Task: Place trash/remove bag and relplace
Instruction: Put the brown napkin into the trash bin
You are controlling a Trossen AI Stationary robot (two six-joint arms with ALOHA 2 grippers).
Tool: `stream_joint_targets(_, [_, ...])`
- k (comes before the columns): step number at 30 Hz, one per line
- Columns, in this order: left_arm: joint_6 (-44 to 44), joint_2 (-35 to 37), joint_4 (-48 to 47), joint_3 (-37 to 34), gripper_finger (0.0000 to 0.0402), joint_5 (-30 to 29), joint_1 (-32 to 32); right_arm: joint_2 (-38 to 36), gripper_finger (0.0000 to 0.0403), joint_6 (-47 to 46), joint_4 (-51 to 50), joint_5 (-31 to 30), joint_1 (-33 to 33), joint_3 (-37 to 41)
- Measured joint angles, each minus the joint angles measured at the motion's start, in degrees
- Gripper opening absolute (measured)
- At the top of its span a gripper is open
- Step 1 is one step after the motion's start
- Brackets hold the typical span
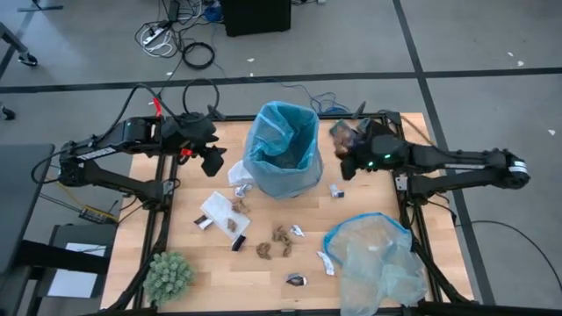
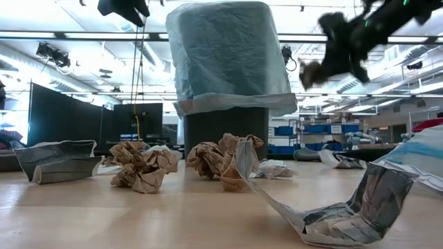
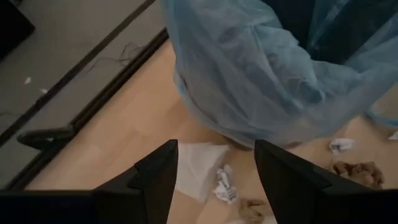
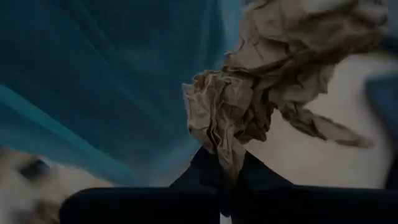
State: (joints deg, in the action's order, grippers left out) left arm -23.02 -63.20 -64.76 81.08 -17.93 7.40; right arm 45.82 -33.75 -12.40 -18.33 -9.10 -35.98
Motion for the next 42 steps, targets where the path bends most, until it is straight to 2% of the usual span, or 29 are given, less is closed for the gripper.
stream_joint_targets(4, [-1.4,0.0,0.0,0.0,0.0223,2.3,0.0,-3.4,0.0000,3.9,1.4,-1.2,0.0,-6.1])
stream_joint_targets(8, [1.9,-0.6,0.7,0.0,0.0223,2.3,0.0,-2.3,0.0000,8.5,6.2,-0.8,0.0,-12.6])
stream_joint_targets(11, [4.9,-1.3,1.0,-0.1,0.0223,2.3,0.0,1.8,0.0000,11.9,10.8,2.4,-0.2,-17.7])
stream_joint_targets(15, [6.2,-3.2,0.8,-0.1,0.0223,2.1,0.0,9.6,0.0000,14.5,11.3,7.2,-0.5,-24.7])
stream_joint_targets(20, [1.9,-6.1,-0.6,-0.1,0.0223,2.4,0.0,18.6,0.0000,15.4,11.4,12.6,-0.5,-31.4])
stream_joint_targets(26, [-2.7,-8.6,-5.7,-0.6,0.0223,3.9,0.0,24.5,0.0000,13.9,11.4,17.0,-0.3,-34.5])
stream_joint_targets(30, [-2.8,-8.4,-5.6,-3.3,0.0223,3.1,0.0,26.0,0.0005,13.4,10.9,17.1,-0.3,-34.5])
stream_joint_targets(36, [-0.2,-6.4,-4.3,-9.7,0.0223,2.3,0.0,26.3,0.0042,14.1,9.1,17.1,-0.3,-34.6])
stream_joint_targets(42, [0.2,-2.3,5.0,-19.2,0.0223,2.7,0.0,26.2,0.0132,12.5,7.4,16.3,-0.3,-34.6])
